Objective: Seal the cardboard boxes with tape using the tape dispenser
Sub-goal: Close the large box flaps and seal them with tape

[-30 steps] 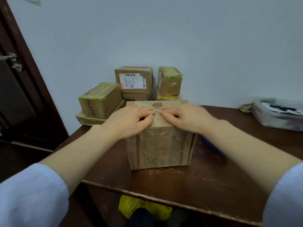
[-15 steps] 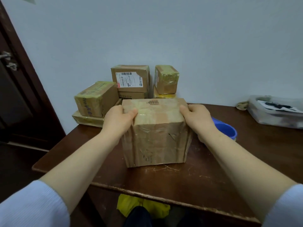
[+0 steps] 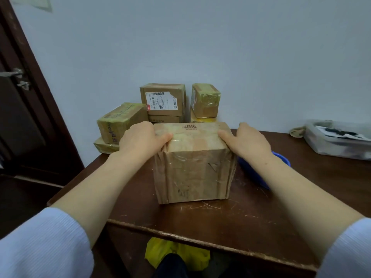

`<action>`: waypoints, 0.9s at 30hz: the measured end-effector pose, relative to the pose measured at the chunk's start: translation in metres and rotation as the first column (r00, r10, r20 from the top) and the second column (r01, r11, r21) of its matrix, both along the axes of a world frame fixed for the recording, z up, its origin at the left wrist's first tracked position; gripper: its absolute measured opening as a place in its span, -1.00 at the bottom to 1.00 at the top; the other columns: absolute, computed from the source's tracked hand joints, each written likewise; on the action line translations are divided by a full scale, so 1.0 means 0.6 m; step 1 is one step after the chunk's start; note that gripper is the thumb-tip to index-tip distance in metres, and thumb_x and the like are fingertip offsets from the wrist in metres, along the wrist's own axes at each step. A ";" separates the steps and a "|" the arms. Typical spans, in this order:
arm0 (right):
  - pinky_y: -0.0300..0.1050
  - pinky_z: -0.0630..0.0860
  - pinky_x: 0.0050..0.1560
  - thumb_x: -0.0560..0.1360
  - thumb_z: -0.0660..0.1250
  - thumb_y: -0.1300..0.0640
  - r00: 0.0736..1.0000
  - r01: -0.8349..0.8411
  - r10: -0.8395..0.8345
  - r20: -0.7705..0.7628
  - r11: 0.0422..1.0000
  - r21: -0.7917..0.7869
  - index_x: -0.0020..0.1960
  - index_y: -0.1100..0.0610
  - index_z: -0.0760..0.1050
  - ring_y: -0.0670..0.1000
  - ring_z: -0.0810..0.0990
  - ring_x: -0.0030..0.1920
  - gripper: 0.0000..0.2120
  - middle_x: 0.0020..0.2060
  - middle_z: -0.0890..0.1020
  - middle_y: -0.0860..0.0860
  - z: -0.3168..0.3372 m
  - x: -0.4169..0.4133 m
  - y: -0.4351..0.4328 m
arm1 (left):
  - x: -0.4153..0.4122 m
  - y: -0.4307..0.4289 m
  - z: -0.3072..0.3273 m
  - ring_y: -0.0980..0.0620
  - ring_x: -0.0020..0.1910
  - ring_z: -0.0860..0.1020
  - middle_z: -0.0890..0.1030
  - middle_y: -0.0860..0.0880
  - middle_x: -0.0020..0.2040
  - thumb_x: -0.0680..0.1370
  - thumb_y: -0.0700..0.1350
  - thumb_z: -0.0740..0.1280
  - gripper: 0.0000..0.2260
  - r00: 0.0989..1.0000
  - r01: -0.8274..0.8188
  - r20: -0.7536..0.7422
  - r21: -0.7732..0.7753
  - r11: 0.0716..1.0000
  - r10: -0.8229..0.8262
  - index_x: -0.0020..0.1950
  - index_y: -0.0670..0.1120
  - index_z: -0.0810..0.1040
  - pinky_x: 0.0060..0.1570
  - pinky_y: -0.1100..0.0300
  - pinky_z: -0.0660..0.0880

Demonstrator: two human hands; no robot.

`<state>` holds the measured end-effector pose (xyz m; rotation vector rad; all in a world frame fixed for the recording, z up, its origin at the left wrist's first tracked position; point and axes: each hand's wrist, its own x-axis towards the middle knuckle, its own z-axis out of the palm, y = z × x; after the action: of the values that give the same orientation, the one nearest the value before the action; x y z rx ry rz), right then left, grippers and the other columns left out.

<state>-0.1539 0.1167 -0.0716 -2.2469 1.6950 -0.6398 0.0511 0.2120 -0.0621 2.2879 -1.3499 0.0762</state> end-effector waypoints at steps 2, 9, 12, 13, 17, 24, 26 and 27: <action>-0.09 0.29 -0.26 0.59 0.13 -0.12 0.999 -0.041 0.041 0.004 0.999 -0.030 -0.20 0.18 0.35 0.11 0.46 -0.17 -0.62 -0.33 0.43 0.03 -0.007 0.010 -0.002 | 0.001 -0.002 -0.006 -0.02 -0.42 0.39 0.36 -0.01 -0.48 0.51 0.17 0.31 -0.53 1.000 0.023 -0.006 -0.032 0.999 -0.023 -0.46 -0.10 0.32 -0.47 0.15 0.17; -0.07 0.37 -0.11 0.62 0.12 0.03 0.910 -0.195 -0.001 -0.414 0.880 -0.432 0.12 0.16 0.52 0.14 0.49 0.04 -0.72 -0.04 0.55 0.06 0.019 0.018 0.018 | -0.020 0.012 0.002 -0.14 0.29 0.41 0.47 -0.14 0.27 0.61 0.24 0.00 -0.54 0.900 0.019 0.434 0.056 0.998 -0.041 0.26 0.02 0.52 0.06 0.00 0.43; 0.02 0.24 0.38 0.63 0.00 -0.07 0.803 -0.574 0.491 -0.337 0.790 -0.216 0.40 0.05 0.39 0.08 0.38 0.36 -0.57 0.37 0.44 0.00 0.005 0.042 0.019 | -0.031 0.007 -0.003 0.04 0.54 0.08 0.15 0.04 0.56 0.66 0.14 -0.11 -0.55 0.812 0.435 0.310 0.244 0.867 -0.495 0.51 0.09 0.26 0.47 0.05 -0.01; 0.00 0.25 0.39 0.64 -0.03 -0.09 0.767 -0.619 0.569 -0.297 0.777 -0.109 0.44 -0.01 0.34 0.03 0.35 0.40 -0.56 0.41 0.41 -0.06 0.003 0.044 0.019 | -0.033 0.006 -0.004 0.09 0.54 0.07 0.14 0.08 0.56 0.67 0.12 -0.09 -0.56 0.808 0.488 0.203 0.294 0.822 -0.553 0.53 0.09 0.21 0.48 0.10 -0.05; -0.07 0.27 0.39 0.58 0.06 -0.20 0.832 -0.519 0.491 -0.258 0.854 -0.049 0.36 -0.18 0.41 -0.10 0.32 0.41 -0.60 0.40 0.39 -0.19 0.014 -0.011 0.007 | -0.017 0.009 -0.004 0.19 0.50 0.14 0.16 0.21 0.53 0.57 0.29 0.01 -0.46 0.830 0.500 0.103 0.299 0.813 -0.548 0.52 0.17 0.19 0.48 0.15 0.10; -0.07 0.41 -0.01 0.61 0.13 -0.04 0.986 -0.065 0.097 0.138 0.973 -0.221 0.15 0.10 0.53 0.08 0.55 0.10 -0.69 0.05 0.62 0.04 -0.040 -0.092 -0.021 | -0.020 0.003 0.013 0.11 0.50 0.17 0.17 0.19 0.53 0.48 0.36 0.18 -0.32 0.800 0.448 0.237 0.376 0.811 -0.552 0.54 0.13 0.18 0.45 0.12 0.18; -0.01 0.43 0.13 0.59 0.18 -0.07 0.999 0.033 -0.032 0.004 0.993 -0.115 0.37 0.15 0.38 0.12 0.48 0.24 -0.56 0.27 0.50 0.10 -0.062 -0.115 -0.041 | -0.028 0.002 0.025 0.05 0.42 0.28 0.27 0.19 0.49 0.45 0.39 0.20 -0.33 0.787 0.425 0.279 0.402 0.811 -0.551 0.50 0.16 0.25 0.36 0.04 0.31; 0.02 0.44 0.14 0.56 0.21 -0.12 0.993 0.067 -0.072 -0.094 0.996 -0.057 0.39 0.17 0.34 0.14 0.46 0.26 -0.48 0.30 0.46 0.13 -0.073 -0.124 -0.049 | -0.034 0.001 0.031 0.03 0.36 0.33 0.34 0.17 0.45 0.43 0.41 0.21 -0.33 0.779 0.423 0.293 0.409 0.809 -0.555 0.49 0.17 0.26 0.30 0.03 0.36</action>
<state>-0.2283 0.0876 -0.1155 -2.2986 1.8294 -0.6081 0.0309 0.2129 -0.0436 2.1446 -2.3063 0.1665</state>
